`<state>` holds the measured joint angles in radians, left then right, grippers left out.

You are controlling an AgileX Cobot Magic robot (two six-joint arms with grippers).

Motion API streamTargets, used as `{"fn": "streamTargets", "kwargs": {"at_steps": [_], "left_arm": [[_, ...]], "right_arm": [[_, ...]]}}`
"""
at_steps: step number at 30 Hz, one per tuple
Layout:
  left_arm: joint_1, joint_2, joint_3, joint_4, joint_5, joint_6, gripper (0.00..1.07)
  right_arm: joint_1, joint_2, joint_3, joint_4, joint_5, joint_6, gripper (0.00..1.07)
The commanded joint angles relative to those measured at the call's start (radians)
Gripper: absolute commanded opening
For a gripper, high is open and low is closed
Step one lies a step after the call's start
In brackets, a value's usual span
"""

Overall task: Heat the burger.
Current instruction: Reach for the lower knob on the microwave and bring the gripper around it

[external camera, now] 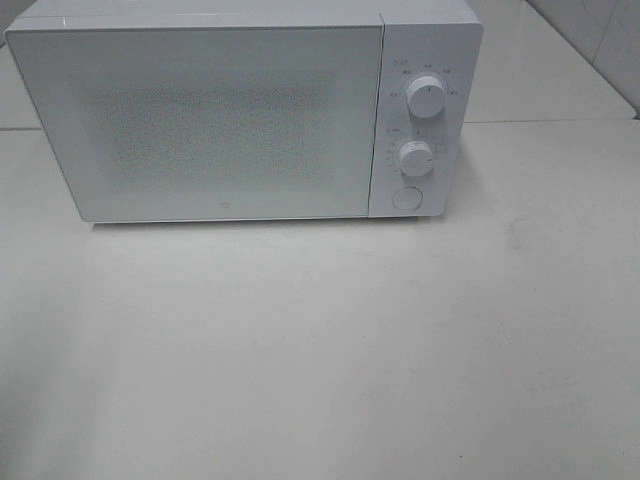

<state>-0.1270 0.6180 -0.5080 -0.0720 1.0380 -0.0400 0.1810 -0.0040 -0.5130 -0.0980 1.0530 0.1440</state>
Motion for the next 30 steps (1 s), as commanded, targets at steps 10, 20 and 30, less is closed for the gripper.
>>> {"fn": "streamTargets", "kwargs": {"at_steps": [10, 20, 30], "left_arm": [[0.038, -0.206, 0.005, 0.000, -0.001, -0.001, 1.00], [0.187, -0.567, 0.005, 0.004, -0.002, -0.002, 1.00], [0.187, -0.646, 0.005, 0.003, -0.003, -0.002, 1.00]], "right_arm": [[-0.005, -0.026, 0.002, -0.003, -0.010, -0.008, 0.69], [-0.005, -0.026, 0.002, -0.003, -0.010, -0.008, 0.69], [-0.005, -0.025, 0.002, -0.003, -0.010, -0.008, 0.69]]}}
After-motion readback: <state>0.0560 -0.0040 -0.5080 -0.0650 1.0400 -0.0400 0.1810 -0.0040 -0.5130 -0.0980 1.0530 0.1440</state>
